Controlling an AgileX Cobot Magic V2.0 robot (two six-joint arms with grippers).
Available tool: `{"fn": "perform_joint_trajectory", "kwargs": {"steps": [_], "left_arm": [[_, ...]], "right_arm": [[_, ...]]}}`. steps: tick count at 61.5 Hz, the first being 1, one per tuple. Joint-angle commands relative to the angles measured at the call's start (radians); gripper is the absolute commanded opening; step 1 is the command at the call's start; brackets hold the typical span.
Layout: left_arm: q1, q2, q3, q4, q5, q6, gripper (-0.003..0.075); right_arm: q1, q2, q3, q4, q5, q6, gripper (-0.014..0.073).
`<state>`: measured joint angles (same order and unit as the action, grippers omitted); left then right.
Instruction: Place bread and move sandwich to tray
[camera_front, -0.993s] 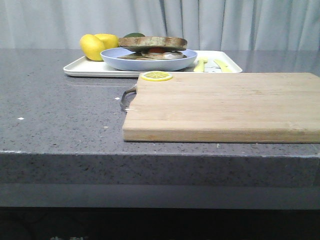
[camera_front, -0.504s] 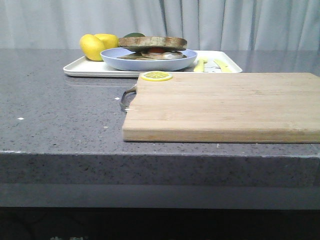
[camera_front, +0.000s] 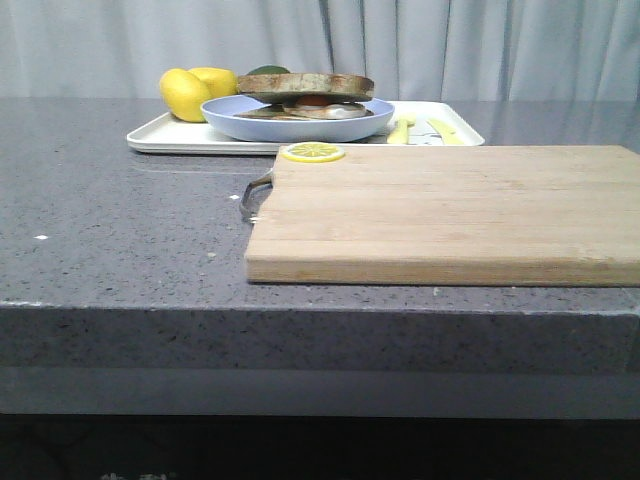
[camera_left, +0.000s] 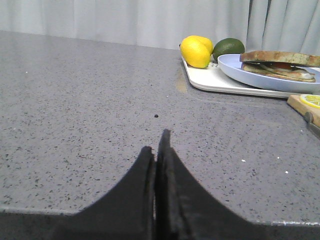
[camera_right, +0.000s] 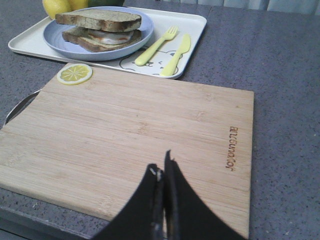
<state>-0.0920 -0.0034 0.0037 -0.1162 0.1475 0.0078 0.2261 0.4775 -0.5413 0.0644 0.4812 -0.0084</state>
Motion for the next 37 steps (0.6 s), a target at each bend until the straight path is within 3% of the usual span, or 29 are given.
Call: {"fn": "perform_joint_trajectory", "kwargs": {"steps": [1,9,23,37], "left_arm": [[0.002,-0.023,0.001,-0.005,-0.085,-0.001,-0.0020],[0.002,-0.023,0.001,-0.005,-0.085,-0.001,-0.0020],[0.002,-0.023,0.001,-0.005,-0.085,-0.001,-0.0020],[0.002,-0.023,0.001,-0.005,-0.085,-0.001,-0.0020]], "right_arm": [[-0.004,0.000,-0.022,-0.002,-0.077,0.001,-0.0060],[-0.004,0.000,-0.012,-0.004,-0.119,0.001,-0.0060],[-0.037,-0.106,0.192,-0.002,-0.441,-0.002,-0.0060],[-0.176,-0.310,0.427,0.008,-0.451,-0.002,-0.0060]]}}
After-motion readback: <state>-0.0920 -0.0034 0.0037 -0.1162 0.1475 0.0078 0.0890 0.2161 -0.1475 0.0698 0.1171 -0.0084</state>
